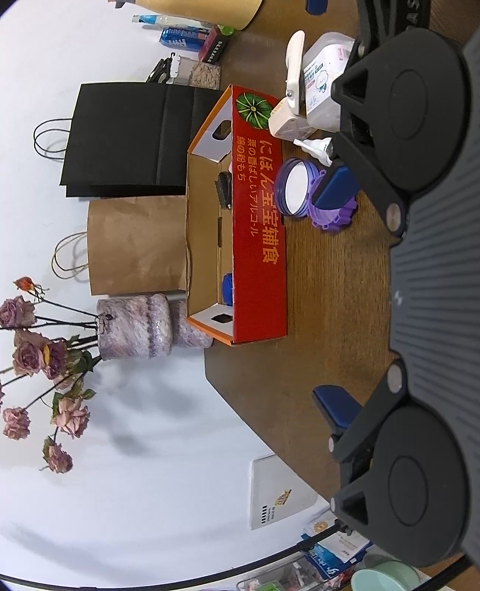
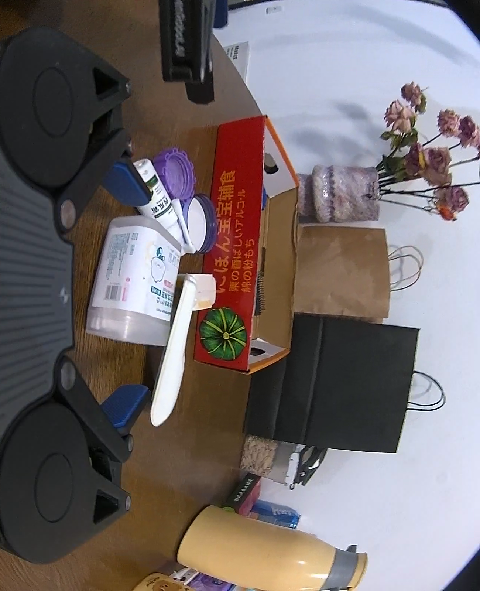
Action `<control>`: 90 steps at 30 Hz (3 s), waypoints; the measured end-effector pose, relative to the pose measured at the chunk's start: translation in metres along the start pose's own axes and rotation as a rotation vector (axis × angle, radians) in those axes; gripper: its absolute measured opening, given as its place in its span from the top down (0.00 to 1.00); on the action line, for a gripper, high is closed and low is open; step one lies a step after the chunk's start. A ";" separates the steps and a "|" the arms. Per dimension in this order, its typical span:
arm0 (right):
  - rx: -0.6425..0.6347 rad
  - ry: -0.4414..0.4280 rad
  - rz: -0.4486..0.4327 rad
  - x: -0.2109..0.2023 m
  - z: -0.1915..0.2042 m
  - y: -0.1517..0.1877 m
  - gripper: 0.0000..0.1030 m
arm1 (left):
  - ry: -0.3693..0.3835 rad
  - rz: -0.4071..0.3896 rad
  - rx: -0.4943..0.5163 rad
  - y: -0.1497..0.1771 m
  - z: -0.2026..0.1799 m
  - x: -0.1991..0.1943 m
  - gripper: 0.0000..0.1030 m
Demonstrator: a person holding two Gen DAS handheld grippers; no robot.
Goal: Organize rigid objects
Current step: 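Close the right tool on the white plastic container, then lift the white container with the right tool while the left tool grasps the white spray bottle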
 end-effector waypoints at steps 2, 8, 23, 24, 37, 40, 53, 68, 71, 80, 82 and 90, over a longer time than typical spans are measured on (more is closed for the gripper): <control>0.014 0.007 0.013 0.009 0.002 -0.001 0.00 | -0.004 0.003 -0.011 -0.001 0.003 0.001 0.00; 0.008 0.086 0.070 0.039 0.006 0.000 0.00 | -0.032 0.021 -0.046 -0.001 0.010 0.004 0.00; 0.026 0.098 0.121 0.067 -0.001 0.002 0.16 | -0.031 0.031 -0.043 0.001 0.010 0.006 0.00; 0.027 0.089 0.119 0.067 -0.002 0.002 0.17 | -0.030 0.032 -0.043 0.001 0.010 0.006 0.00; 0.015 -0.067 -0.007 0.018 -0.010 0.004 0.20 | -0.039 0.036 -0.041 0.004 0.007 0.010 0.00; 0.015 -0.091 -0.053 0.005 -0.012 0.001 0.20 | -0.045 0.030 -0.036 0.004 0.004 0.009 0.00; 0.039 -0.092 -0.125 -0.004 -0.047 -0.008 0.20 | 0.024 0.041 0.034 0.006 -0.045 0.007 0.00; 0.067 -0.079 -0.153 -0.010 -0.092 -0.009 0.20 | 0.076 0.141 0.116 0.023 -0.101 0.028 0.13; 0.071 -0.078 -0.157 -0.010 -0.100 -0.008 0.20 | 0.083 0.154 0.125 0.024 -0.109 0.031 0.23; 0.067 -0.070 -0.147 -0.005 -0.116 -0.006 0.20 | 0.100 0.160 0.135 0.024 -0.127 0.034 0.42; 0.065 -0.070 -0.146 -0.004 -0.118 -0.006 0.20 | 0.102 0.165 0.132 0.024 -0.130 0.035 0.54; 0.064 -0.073 -0.141 -0.003 -0.120 -0.005 0.20 | 0.140 0.182 0.135 0.023 -0.147 0.038 0.67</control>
Point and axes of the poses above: each gripper's, at about its wrist camera, not at the fingertips, and x roughly the way its jaws point, z to its left, y to its underside, the point moved 6 cm from there along x, roughly the way its jaws point, and after that the axes turned 7 degrees about -y, right-handed, at the moved point
